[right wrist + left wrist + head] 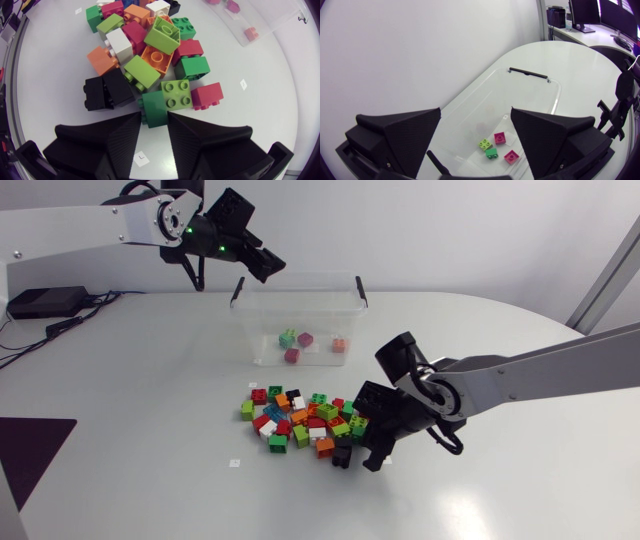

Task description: Place the duplo bricks in the container

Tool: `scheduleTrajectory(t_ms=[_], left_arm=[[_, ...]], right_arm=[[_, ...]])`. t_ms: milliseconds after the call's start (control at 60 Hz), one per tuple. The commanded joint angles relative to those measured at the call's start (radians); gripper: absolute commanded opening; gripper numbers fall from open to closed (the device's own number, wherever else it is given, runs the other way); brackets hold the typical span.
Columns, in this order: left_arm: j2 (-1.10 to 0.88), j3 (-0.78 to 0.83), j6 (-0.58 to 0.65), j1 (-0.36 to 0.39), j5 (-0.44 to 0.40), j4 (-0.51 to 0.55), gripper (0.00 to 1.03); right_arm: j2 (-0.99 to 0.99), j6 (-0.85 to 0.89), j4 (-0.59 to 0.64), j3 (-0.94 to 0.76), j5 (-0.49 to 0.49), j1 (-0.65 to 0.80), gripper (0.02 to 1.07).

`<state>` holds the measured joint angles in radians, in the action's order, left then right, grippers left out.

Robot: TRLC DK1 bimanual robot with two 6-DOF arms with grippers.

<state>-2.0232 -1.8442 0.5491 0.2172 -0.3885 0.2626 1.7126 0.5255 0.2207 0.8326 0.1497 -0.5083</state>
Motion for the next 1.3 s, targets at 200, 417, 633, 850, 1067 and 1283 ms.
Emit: scheduleTrajectory(t_ms=[200,417,633,850,1067,1283], left_arm=[[0.055,0.060,-0.003,-0.004,-0.003,-0.008,0.98],[0.083,0.089,-0.003,-0.002,-0.003,-0.010,0.98],[0.095,0.105,-0.008,0.002,-0.003,-0.002,0.98],[0.239,0.232,-0.008,0.005,-0.003,0.004,0.98],[0.431,0.412,0.028,-0.002,-0.007,0.021,0.98],[0.547,0.593,0.115,-0.030,-0.026,0.041,0.98]], right_arm=[[0.005,0.019,0.029,0.011,0.010,-0.009,0.22],[-0.087,0.014,0.062,-0.024,0.008,0.002,0.21],[-0.203,0.014,0.114,-0.029,0.007,0.040,0.21],[-0.289,0.011,0.178,0.037,0.005,0.077,0.21],[-0.295,-0.022,0.190,0.145,0.004,0.100,0.21],[-0.242,-0.053,0.190,0.280,0.004,0.122,0.21]])
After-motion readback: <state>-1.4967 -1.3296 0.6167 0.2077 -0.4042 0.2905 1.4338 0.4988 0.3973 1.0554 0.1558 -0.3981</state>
